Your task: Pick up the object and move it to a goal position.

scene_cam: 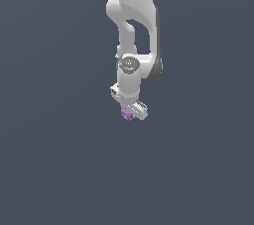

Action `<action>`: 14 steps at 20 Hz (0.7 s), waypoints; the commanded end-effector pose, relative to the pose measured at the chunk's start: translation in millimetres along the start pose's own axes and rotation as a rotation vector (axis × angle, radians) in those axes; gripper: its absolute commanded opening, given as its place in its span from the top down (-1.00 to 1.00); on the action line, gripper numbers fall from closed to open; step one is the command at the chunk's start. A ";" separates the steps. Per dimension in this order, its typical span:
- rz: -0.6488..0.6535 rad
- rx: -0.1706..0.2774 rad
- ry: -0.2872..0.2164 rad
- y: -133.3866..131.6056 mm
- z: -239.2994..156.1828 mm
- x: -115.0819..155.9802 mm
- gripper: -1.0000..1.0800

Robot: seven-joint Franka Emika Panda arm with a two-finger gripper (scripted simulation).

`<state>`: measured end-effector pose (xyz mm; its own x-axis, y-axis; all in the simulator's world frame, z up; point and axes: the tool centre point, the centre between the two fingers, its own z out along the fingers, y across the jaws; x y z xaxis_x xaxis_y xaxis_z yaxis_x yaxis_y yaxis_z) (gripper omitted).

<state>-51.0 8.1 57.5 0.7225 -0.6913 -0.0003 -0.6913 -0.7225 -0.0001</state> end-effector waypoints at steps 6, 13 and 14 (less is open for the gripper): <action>0.002 0.001 0.000 6.4 -49.9 14.9 1.00; 0.002 0.000 0.001 15.0 -121.1 36.1 1.00; 0.002 0.000 0.001 16.2 -131.7 39.3 1.00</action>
<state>-35.5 -25.9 172.6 0.7211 -0.6928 0.0005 -0.6928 -0.7211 -0.0004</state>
